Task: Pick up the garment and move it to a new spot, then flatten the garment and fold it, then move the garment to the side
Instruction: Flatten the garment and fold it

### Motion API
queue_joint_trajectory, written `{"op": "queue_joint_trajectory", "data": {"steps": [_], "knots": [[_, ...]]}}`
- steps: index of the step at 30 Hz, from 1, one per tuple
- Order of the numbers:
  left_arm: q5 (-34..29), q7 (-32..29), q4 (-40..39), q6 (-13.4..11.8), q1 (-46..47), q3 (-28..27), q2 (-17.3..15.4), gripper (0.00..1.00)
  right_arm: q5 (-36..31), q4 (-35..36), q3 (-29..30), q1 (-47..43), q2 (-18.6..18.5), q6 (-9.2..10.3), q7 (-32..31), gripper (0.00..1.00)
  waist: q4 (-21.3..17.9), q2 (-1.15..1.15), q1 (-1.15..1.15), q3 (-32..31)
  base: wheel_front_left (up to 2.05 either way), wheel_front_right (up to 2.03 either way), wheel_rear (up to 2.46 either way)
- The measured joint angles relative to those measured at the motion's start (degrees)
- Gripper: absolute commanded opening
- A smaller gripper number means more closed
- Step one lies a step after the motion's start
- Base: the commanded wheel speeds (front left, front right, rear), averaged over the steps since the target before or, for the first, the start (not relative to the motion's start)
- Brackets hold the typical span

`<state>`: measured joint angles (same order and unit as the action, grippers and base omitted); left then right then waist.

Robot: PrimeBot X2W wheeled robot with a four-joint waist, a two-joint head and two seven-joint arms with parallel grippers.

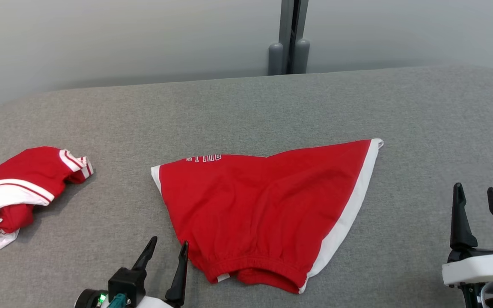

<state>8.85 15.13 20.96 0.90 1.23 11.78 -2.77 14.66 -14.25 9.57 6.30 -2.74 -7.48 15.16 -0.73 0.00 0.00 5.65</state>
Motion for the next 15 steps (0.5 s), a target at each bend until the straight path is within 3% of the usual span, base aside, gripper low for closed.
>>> {"op": "queue_joint_trajectory", "data": {"steps": [15], "knots": [[4.3,0.0,5.6,0.6,-0.4,4.2,0.0,1.00,1.0,1.7,-2.4,-3.2,0.0,0.00,0.0,1.00,-4.3,0.00,0.00,1.2,0.00,0.00,0.00]]}}
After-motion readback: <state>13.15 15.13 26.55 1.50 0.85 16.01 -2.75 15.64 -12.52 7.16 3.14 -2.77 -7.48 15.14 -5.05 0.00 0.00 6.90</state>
